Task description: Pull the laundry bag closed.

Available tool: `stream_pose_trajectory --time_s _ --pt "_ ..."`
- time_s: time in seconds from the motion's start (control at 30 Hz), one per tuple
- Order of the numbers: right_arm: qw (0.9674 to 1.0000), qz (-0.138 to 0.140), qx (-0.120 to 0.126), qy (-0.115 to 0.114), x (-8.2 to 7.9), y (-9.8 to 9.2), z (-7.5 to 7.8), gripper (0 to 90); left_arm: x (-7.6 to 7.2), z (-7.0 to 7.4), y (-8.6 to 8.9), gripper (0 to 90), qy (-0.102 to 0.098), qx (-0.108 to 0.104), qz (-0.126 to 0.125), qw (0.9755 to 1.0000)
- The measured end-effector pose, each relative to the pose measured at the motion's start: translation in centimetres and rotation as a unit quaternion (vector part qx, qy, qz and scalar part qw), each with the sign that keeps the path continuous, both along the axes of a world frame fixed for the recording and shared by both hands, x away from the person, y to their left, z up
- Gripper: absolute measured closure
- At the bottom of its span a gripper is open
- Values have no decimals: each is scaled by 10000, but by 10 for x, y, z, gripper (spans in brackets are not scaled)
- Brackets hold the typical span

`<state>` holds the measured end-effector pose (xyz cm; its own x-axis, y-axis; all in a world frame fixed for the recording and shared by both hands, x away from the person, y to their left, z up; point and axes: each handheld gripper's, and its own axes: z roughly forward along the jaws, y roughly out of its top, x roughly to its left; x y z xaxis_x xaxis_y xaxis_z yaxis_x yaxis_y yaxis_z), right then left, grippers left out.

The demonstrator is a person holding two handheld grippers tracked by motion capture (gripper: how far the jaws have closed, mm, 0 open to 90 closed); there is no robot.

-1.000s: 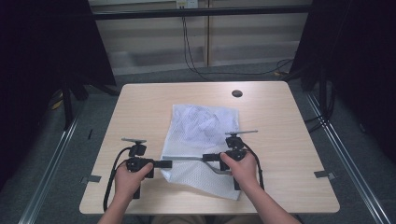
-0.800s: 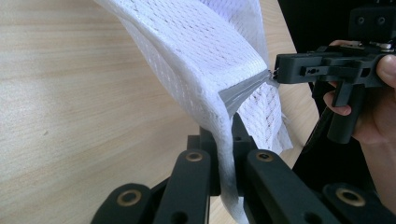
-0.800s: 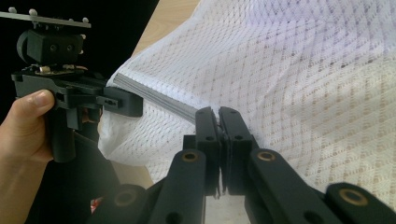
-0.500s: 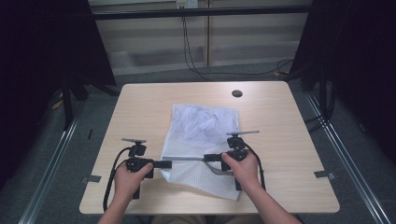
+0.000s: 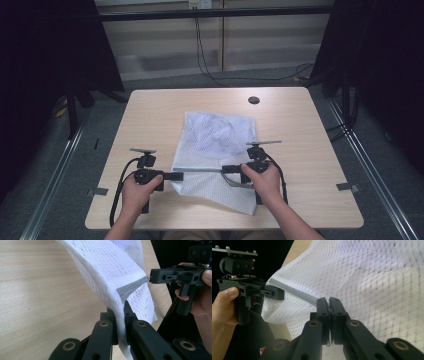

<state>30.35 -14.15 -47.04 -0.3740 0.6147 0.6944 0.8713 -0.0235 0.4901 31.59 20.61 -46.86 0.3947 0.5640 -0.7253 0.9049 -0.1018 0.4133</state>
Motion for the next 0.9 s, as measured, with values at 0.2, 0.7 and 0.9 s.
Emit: stream_pose_trajectory --time_s 0.2,0.7,0.9 --pt "10000 -25 28 22 0 -2 0 875 0 0 0 896 13 8 11 10000" --pt "10000 -20 30 22 -1 -5 0 874 0 0 0 896 26 -4 3 10000" --pt "10000 -19 48 28 -1 -6 0 875 0 0 0 896 32 -11 9 10000"
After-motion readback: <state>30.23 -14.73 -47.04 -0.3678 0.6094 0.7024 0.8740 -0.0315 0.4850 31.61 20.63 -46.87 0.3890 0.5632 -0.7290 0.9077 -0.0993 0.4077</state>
